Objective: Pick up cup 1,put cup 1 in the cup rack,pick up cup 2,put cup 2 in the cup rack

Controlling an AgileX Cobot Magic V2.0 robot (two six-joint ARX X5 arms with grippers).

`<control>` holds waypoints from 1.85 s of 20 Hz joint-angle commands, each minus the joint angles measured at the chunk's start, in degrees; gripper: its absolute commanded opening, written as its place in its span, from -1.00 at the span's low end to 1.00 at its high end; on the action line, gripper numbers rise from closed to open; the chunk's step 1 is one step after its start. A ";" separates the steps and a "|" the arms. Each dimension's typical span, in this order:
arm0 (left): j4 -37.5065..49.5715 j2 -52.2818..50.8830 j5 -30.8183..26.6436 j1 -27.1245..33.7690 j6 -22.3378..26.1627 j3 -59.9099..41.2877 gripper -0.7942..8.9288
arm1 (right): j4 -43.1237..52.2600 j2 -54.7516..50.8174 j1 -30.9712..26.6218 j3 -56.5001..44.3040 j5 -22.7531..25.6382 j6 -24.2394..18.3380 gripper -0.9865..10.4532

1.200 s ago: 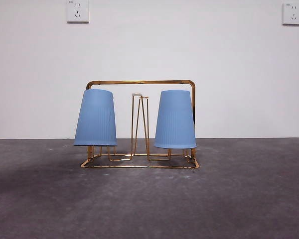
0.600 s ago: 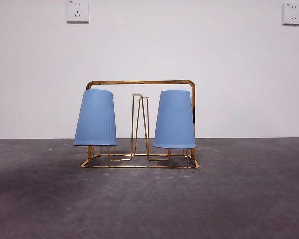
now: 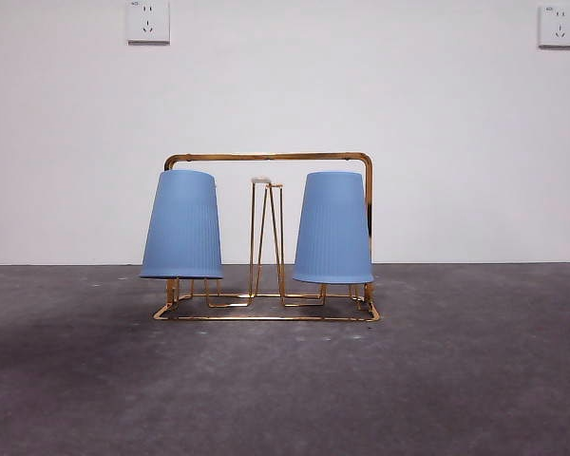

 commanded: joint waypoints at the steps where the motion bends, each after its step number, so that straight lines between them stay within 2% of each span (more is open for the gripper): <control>1: 1.05 -0.09 0.33 -0.07 0.04 0.02 -0.84 | -1.29 0.09 0.00 -0.15 0.04 0.57 -0.83; 5: 6.32 1.29 -2.19 0.02 8.07 0.02 -0.84 | -1.29 0.09 0.00 -0.15 0.04 0.57 -0.83; 9: 20.50 1.92 -7.69 0.61 18.40 -0.02 -0.84 | -1.29 0.07 0.00 -0.15 0.04 0.57 -0.83; 12: 29.57 0.24 -8.39 6.27 27.17 -0.04 -0.84 | -1.29 0.09 0.00 -0.15 0.04 0.57 -0.83; 17: 31.82 -6.71 -8.70 18.32 30.93 -2.75 -0.84 | -1.29 0.09 0.00 -0.15 0.04 0.57 -0.83; 18: 32.89 -8.81 -10.45 20.06 32.04 -5.22 -0.84 | -1.29 0.09 0.00 -0.15 0.04 0.57 -0.83; 20: 38.18 -13.14 -13.66 22.10 31.80 -12.59 -0.84 | -1.29 0.09 0.00 -0.15 0.04 0.57 -0.83; 24: 51.63 -23.74 -13.97 23.63 24.81 -32.11 -0.84 | -1.29 0.09 0.00 -0.15 0.04 0.57 -0.83; 26: 55.34 -28.37 -14.03 24.20 22.49 -40.46 -0.84 | -1.29 0.09 0.00 -0.15 0.04 0.57 -0.83; 28: 55.89 -32.41 -15.45 24.63 20.11 -47.04 -0.84 | -1.29 0.09 0.00 -0.15 0.04 0.57 -0.83; 34: 55.78 -41.90 -27.67 24.63 14.67 -61.18 -0.84 | -1.29 0.09 0.00 -0.15 0.04 0.57 -0.83; 37: 55.76 -45.48 -30.32 24.63 12.17 -66.23 -0.84 | -1.29 0.09 0.00 -0.15 0.04 0.57 -0.83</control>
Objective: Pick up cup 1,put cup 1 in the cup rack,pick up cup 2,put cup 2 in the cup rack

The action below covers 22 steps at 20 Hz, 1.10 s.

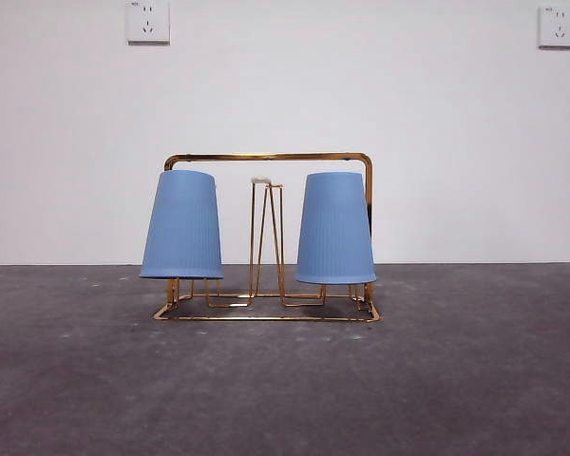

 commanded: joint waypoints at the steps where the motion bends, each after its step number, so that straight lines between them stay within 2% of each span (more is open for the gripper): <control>1: 0.63 -1.81 -1.20 0.24 -3.72 -3.63 -0.84 | -1.29 0.07 0.00 -0.15 0.04 0.42 -0.83; 3: -3.06 -1.84 -1.16 0.24 -4.66 -4.46 -0.84 | -1.29 0.07 0.00 -0.15 0.04 0.42 -0.83; 7: -2.69 -1.84 -0.50 0.24 -5.88 -4.44 -0.84 | -1.29 0.07 0.00 -0.15 0.39 0.42 -0.83; 22: -2.67 -1.11 -0.52 0.24 -5.86 -4.44 -0.84 | -1.27 0.00 -0.04 -0.13 0.44 0.42 -0.83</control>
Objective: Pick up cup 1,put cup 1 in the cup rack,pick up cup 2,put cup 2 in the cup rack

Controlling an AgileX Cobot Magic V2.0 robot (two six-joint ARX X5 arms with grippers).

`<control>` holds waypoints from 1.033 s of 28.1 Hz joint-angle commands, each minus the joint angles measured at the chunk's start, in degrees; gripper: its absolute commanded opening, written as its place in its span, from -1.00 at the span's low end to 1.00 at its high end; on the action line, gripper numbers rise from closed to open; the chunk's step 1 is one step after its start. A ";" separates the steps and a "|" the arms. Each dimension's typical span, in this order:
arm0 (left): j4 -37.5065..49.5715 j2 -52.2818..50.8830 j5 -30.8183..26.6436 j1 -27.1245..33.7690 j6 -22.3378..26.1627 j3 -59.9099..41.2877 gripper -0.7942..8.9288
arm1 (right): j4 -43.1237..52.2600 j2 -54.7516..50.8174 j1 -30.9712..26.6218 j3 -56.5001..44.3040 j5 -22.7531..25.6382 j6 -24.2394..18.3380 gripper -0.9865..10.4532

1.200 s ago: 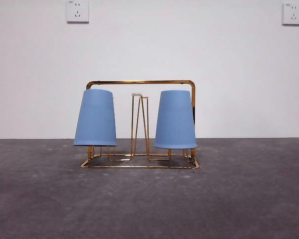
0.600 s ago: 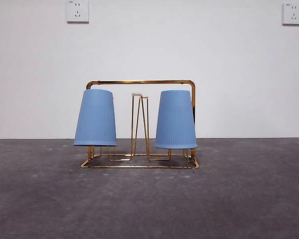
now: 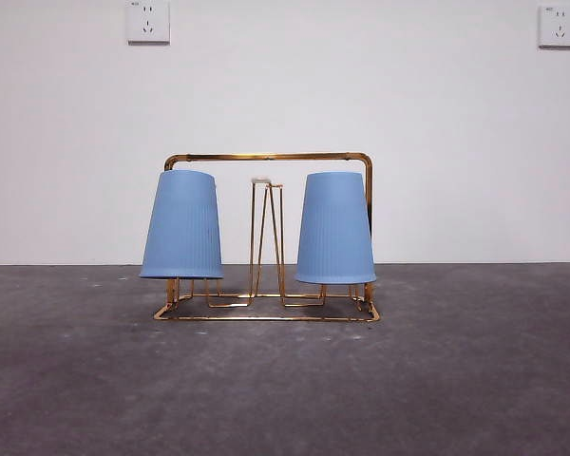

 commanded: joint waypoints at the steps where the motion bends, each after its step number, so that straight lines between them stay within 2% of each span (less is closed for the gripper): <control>1: 0.66 0.02 0.07 0.20 -0.55 -0.61 -0.84 | -0.66 -0.31 -0.90 -0.15 1.95 -1.57 -0.83; 3: 0.66 0.02 0.07 0.20 -0.55 -0.61 -0.84 | 3.89 -2.54 -4.90 -0.26 4.55 -5.38 -0.83; 4: 0.66 0.02 0.04 0.20 -0.55 -0.61 -0.84 | 8.41 -3.87 -7.98 -0.48 3.39 -5.81 -0.83; 8: 0.66 0.02 0.04 0.20 -0.55 -0.61 -0.84 | 26.47 -12.02 -25.18 -5.99 -10.40 -5.05 -0.83; 10: 0.66 0.02 0.04 0.20 -0.55 -0.61 -0.84 | 33.42 -16.98 -33.40 -12.04 -11.04 -6.29 -0.83; 12: 0.66 0.02 0.04 0.20 -0.55 -0.61 -0.84 | 40.48 -22.12 -39.23 -20.15 -10.84 -8.98 -0.83; 16: 0.66 0.02 0.07 0.20 -0.55 -0.61 -0.84 | 52.02 -29.33 -43.47 -34.03 -10.69 -10.64 -0.83; 22: 0.66 0.02 0.04 0.20 -0.55 -0.61 -0.84 | 66.47 -39.17 -44.35 -55.82 -10.60 -10.51 -0.83; 29: 0.66 0.02 0.07 0.20 -0.55 -0.61 -0.84 | 72.65 -48.37 -44.28 -74.93 -8.00 -9.44 -0.83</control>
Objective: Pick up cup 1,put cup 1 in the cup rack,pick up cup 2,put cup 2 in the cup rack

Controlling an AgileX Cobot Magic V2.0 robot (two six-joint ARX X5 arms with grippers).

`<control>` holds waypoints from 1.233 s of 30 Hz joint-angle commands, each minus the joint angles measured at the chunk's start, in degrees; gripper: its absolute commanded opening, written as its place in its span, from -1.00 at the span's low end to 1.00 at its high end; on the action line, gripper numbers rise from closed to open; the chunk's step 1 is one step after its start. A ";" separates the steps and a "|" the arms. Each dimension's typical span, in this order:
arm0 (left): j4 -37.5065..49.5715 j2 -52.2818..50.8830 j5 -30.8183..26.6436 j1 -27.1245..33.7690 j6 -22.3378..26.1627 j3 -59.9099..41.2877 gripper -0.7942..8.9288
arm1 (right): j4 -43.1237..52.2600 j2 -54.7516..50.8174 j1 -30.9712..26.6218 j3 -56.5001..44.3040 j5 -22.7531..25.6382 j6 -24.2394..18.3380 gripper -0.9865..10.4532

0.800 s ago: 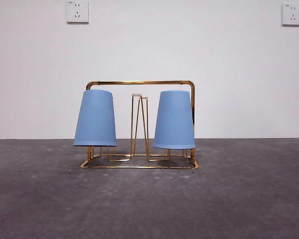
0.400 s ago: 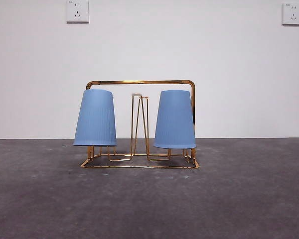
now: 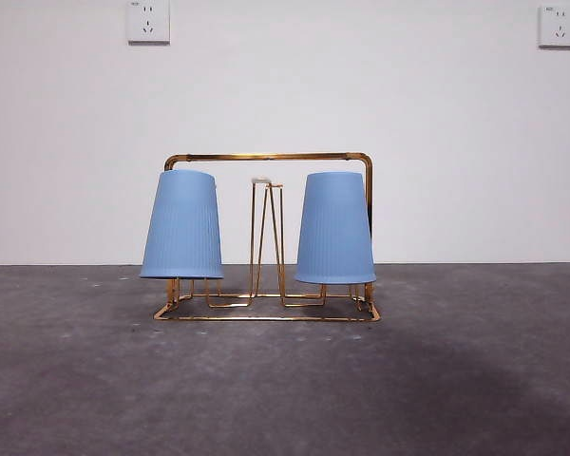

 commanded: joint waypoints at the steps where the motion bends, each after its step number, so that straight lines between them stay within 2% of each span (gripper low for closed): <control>1: 0.44 0.02 0.02 0.20 -0.55 -0.61 -0.84 | 1.55 -2.99 0.02 -6.01 0.74 0.98 -0.83; 10: 0.44 0.02 0.02 0.20 -0.55 -0.61 -0.84 | 1.88 -11.96 0.02 -18.10 1.33 5.75 -0.83; 14: 0.46 0.09 0.02 0.20 -0.55 -0.61 -0.84 | -3.67 -12.68 0.04 -18.01 2.45 5.84 -0.83; 37: 0.46 0.35 0.02 0.20 -0.55 -0.61 -0.84 | -3.76 -12.59 0.04 -18.01 2.43 6.45 -0.83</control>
